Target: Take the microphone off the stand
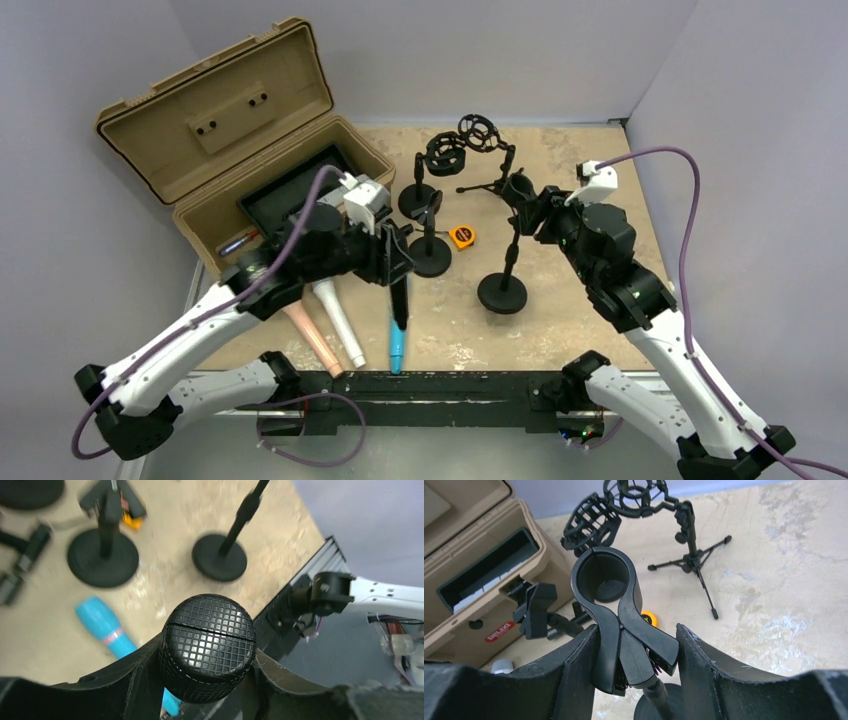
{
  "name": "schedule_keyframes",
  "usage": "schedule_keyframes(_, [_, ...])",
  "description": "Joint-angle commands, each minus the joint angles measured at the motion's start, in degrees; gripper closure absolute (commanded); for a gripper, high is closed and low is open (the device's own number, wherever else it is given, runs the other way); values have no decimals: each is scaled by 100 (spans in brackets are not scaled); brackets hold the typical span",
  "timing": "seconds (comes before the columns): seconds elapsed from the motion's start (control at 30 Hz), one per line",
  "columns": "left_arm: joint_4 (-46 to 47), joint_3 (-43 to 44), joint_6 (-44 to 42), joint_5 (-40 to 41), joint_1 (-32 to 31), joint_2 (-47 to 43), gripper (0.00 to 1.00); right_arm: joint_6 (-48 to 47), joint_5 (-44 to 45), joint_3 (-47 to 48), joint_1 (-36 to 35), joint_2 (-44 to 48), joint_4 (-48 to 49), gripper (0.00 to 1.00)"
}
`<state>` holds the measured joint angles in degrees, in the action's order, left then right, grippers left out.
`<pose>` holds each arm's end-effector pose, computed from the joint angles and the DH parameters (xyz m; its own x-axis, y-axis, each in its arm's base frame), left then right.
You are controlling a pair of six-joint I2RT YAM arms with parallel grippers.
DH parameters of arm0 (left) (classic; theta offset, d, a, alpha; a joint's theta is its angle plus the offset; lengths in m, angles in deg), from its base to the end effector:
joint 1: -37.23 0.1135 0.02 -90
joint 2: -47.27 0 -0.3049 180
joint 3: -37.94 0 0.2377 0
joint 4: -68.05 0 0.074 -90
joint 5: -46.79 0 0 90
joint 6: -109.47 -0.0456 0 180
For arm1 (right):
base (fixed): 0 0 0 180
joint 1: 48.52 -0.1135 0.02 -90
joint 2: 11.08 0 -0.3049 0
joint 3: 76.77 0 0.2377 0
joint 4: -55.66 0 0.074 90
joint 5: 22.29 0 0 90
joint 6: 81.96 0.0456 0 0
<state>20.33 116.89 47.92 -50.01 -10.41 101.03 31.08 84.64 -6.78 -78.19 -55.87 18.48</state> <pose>0.1072 -0.1256 0.4149 -0.6116 -0.0313 -0.7905 0.5869 0.6521 -0.4799 0.1228 0.0547 0.4051 -0.2544 0.2860 -0.9238 -0.1374 0.9349 0.3272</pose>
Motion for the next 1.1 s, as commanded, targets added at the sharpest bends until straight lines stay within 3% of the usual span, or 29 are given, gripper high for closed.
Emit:
schedule_keyframes(0.0, [963,-630,1298,-613,-15,240,100,-213,265,-68,-17,300,1633,100])
schedule_keyframes(0.23, [1844,-1625,2054,-86,-26,406,100,-563,611,-646,-16,213,3246,100])
schedule_keyframes(0.37, [2288,-1845,2197,-186,-31,801,100,-809,414,-983,-20,287,4069,100])
schedule_keyframes(1.0, [1804,-1371,1441,71,87,2789,100,-764,-60,-1325,-11,566,4191,100])
schedule_keyframes(1.07, [1884,-1455,1491,153,87,2804,91,-763,-52,-1338,-14,538,4177,100])
